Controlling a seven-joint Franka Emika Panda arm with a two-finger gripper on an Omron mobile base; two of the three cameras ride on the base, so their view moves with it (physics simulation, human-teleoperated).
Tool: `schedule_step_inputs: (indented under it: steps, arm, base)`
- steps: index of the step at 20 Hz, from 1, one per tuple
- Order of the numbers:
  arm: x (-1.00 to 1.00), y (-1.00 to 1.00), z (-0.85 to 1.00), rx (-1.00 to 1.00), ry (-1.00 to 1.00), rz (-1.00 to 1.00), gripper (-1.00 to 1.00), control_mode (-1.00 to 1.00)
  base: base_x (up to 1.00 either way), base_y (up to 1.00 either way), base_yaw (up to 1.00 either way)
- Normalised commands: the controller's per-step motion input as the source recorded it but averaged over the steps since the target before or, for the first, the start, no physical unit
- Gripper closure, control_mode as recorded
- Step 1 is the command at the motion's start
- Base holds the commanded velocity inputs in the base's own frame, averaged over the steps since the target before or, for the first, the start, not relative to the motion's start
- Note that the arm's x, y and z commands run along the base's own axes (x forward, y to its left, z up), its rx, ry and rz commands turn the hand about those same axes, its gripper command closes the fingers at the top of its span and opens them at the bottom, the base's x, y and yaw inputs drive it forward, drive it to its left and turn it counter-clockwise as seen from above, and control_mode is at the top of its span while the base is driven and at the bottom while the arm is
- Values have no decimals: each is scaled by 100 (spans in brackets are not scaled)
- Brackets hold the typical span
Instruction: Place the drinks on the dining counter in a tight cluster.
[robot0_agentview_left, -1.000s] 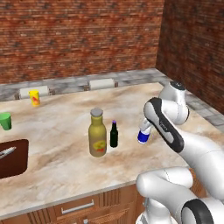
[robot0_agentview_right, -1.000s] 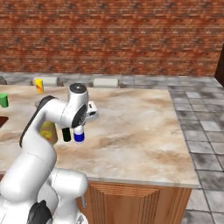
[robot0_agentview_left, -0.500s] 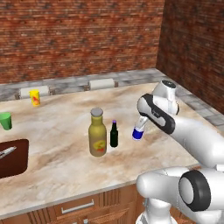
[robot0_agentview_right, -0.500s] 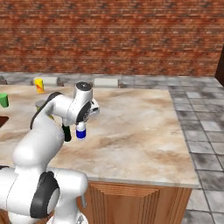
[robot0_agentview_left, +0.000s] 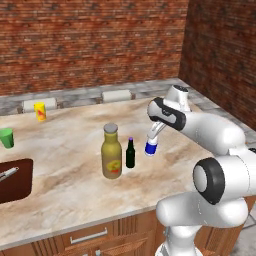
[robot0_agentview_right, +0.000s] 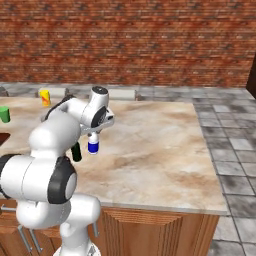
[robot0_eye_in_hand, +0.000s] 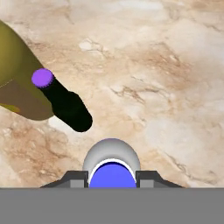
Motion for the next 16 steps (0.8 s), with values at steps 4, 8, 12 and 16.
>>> schedule_step_inputs:
  steps: [4, 8, 12, 16]
  arm:
    - [7, 10, -20, 0, 0, 1, 100, -100]
    - [-2, 1, -4, 0, 5, 0, 100, -100]
    - [-2, 12, -8, 0, 12, 0, 100, -100]
    - [-2, 25, -5, -2, 9, 0, 100, -100]
  base:
    - [0, 0, 0]
    - [0, 0, 0]
    - [0, 0, 0]
    - [0, 0, 0]
